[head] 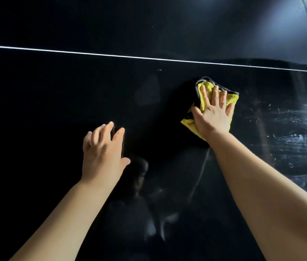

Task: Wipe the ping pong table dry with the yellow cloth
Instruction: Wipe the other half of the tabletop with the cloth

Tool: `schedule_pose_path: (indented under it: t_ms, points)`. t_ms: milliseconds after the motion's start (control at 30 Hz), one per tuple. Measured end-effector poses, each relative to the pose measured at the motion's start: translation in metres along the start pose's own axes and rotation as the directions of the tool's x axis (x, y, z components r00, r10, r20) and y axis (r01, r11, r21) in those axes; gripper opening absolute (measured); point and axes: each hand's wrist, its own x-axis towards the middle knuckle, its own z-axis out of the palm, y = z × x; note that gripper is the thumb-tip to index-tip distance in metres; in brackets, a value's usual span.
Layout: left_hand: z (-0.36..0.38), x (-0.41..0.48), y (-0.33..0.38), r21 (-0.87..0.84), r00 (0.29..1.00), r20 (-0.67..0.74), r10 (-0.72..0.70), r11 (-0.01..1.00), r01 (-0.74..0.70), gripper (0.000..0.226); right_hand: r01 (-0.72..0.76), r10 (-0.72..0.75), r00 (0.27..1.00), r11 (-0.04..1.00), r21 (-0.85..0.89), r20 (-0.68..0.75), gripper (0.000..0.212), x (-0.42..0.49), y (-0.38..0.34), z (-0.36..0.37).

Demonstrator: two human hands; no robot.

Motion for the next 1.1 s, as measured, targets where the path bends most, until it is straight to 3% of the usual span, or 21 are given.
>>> schedule_pose_path:
  t_ms: [67,200,500,733,967,1033,1100]
  points:
    - [0.0,0.001,-0.002,-0.016,1.0,-0.029,-0.002,1.0,0.002,0.091,0.003,-0.003,1.0,1.0,0.001,-0.007,0.071,0.0,-0.023,0.001]
    - [-0.001,-0.005,-0.009,-0.053,0.996,-0.09,-0.014,0.999,0.01,0.103,0.186,-0.187,0.982,0.982,-0.037,-0.014,0.071,-0.011,-0.089,0.006]
    - [-0.022,-0.047,-0.109,-0.15,0.943,-0.192,-0.271,0.958,0.245,0.089,0.495,-0.494,0.869,0.866,-0.07,0.033,0.073,-0.06,-0.244,0.032]
    - [-0.044,-0.076,-0.17,-0.156,0.88,-0.203,-0.43,0.901,0.405,0.087,0.728,-0.718,0.686,0.68,-0.089,0.119,0.071,-0.118,-0.351,0.053]
    - [-0.057,-0.089,-0.186,-0.073,0.863,-0.149,-0.484,0.875,0.478,0.086,0.914,-0.885,0.404,0.379,-0.144,0.232,0.063,-0.104,-0.347,0.04]
    - [-0.057,-0.084,-0.18,-0.059,0.868,-0.144,-0.475,0.88,0.472,0.086,0.908,-0.886,0.417,0.397,-0.132,0.203,0.063,-0.092,-0.335,0.036]
    - [-0.054,-0.077,-0.171,-0.042,0.882,-0.146,-0.447,0.894,0.446,0.086,0.875,-0.863,0.483,0.47,-0.119,0.149,0.065,-0.082,-0.317,0.036]
